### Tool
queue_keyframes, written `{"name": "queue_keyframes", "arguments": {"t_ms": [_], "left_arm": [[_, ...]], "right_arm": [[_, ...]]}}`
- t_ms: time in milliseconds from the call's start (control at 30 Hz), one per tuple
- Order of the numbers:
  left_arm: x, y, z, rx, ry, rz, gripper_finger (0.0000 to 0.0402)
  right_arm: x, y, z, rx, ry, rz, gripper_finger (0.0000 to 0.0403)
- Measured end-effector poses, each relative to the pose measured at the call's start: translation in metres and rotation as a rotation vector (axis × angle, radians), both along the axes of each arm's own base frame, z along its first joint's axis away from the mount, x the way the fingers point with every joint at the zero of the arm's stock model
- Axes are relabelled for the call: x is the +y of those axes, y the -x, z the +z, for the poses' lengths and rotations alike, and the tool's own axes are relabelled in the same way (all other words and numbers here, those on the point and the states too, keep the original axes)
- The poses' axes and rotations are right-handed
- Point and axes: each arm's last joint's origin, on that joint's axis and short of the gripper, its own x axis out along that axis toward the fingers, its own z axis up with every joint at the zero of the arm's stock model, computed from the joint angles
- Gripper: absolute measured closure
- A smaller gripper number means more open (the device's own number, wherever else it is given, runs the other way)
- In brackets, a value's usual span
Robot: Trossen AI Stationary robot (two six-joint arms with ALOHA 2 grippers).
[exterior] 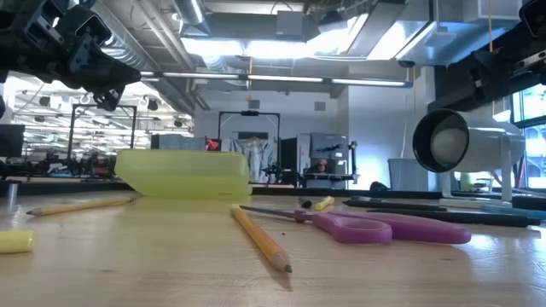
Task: Pick & place school supplies into a supply box
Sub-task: Put the yellow pencil into the yellow supply box
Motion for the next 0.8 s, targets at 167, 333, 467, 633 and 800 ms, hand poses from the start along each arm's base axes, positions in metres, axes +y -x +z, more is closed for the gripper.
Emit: {"name": "queue_keyframes", "arguments": {"t_ms": [167,333,467,633,800], "left_arm": [[0.0009,0.0000,0.0000,0.000,-0.005,0.031,0.0379],[0.0010,0.0000,0.0000,0.000,-0.004,0.034,0.0335],[0.0002,-0.0001,-0.0002,0.001,0.000,0.007,0.0296],[0.0008,0.0000,-0.0004,0.004,-0.003,0.026,0.0270],[0.0007,0.0000,-0.0001,0.002,-0.003,0.025,0.0265]], "right_arm": [[0.0000,0.0000,0.0000,0.001,-0.001,0.000,0.0052],[0.0000,0.0000,0.0000,0.001,-0.001,0.000,0.0052],[0.0000,0.0000,0.0000,0.001,-0.001,0.000,0.0052],[0.0000,0.0000,0.0000,0.001,-0.001,0.000,0.0052],[0.0000,0.0000,0.0000,0.001,-0.001,0.000,0.0052]]}}
